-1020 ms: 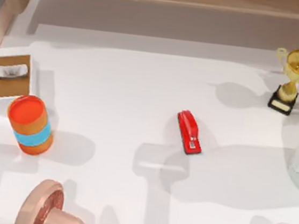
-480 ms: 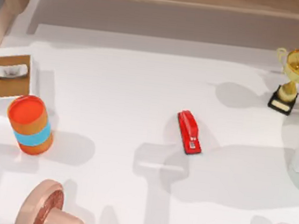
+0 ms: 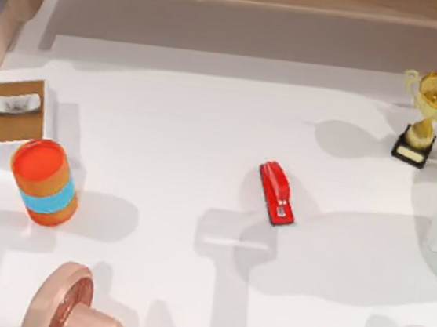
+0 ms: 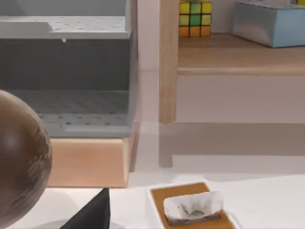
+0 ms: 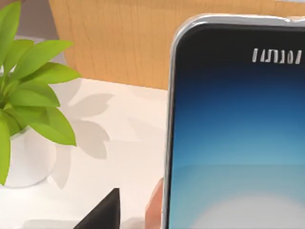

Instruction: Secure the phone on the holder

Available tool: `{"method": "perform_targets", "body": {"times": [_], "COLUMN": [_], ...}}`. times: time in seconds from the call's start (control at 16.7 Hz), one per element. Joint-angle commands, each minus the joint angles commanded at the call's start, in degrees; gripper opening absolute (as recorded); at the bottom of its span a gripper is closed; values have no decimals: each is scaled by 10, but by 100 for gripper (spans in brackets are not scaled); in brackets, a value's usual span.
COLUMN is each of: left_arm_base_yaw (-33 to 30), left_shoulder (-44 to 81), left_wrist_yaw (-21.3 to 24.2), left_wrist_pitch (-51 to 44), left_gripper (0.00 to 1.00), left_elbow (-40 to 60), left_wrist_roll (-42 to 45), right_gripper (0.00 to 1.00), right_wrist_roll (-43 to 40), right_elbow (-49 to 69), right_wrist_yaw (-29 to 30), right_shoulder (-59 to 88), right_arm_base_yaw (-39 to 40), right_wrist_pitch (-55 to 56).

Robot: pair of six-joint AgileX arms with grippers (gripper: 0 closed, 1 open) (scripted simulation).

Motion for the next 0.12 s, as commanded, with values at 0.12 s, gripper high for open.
{"method": "perform_targets", "body": {"times": [0.12], "left_arm_base_yaw": [0], "left_shoulder": [0], "left_wrist_yaw": [0], "left_wrist_pitch": [0], "left_gripper": [100], "left_elbow": [0], "left_wrist_roll": [0], "right_gripper": [100], "right_wrist_roll": [0], "right_elbow": [0], "right_wrist_yaw": [0], "right_shoulder": [0], "right_arm_base_yaw": [0], "right_wrist_pitch": [0]}}
